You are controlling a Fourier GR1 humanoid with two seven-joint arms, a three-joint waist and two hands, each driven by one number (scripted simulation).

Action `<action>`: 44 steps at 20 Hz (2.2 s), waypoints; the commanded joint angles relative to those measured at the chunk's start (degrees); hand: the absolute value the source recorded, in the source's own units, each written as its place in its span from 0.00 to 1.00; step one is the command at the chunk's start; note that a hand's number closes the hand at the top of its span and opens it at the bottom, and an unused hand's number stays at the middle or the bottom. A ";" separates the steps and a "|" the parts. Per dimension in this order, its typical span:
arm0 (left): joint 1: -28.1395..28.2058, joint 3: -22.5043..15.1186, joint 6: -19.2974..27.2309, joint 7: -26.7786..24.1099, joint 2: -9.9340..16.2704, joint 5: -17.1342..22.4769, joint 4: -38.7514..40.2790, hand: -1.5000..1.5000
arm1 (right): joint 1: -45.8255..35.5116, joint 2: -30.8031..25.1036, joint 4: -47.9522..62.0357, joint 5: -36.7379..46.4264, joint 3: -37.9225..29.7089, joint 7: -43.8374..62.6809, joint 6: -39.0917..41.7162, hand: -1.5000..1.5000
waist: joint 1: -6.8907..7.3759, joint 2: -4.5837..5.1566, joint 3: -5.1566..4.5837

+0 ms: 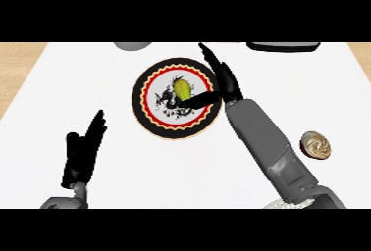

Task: Pick the pear from the placemat and place it in the plate

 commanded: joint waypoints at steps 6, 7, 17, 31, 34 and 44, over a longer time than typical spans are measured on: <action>-2.17 2.87 -1.41 2.62 0.83 1.28 -0.02 0.50 | 0.50 0.21 4.35 -2.77 4.22 -3.91 -1.64 0.00 | -0.36 -0.16 -0.02; -3.97 0.70 0.08 3.36 -0.01 -1.43 -0.47 0.50 | -2.85 0.21 6.42 -5.56 4.78 -4.17 -3.96 0.00 | 0.73 0.13 0.00; -0.01 2.72 -3.17 -0.58 0.96 0.69 0.12 0.50 | -0.98 0.21 7.68 -6.90 10.17 -3.12 -9.00 0.00 | 0.32 -0.01 -0.02; 2.05 1.41 -1.10 1.81 -1.77 -1.25 -3.99 0.50 | 0.67 -3.58 14.65 -3.22 4.55 -7.97 -8.19 0.00 | -0.03 -0.02 0.02; 0.48 2.60 -1.68 2.08 -1.14 -0.85 -3.19 0.50 | -0.95 -3.58 15.56 -2.23 3.61 -7.27 -7.49 0.00 | -0.06 0.03 0.01; -2.61 2.07 -1.61 5.48 -1.33 -2.69 -2.19 0.50 | 1.72 -6.93 14.61 -2.47 -0.56 -9.53 -8.95 0.00 | -0.59 -0.14 0.01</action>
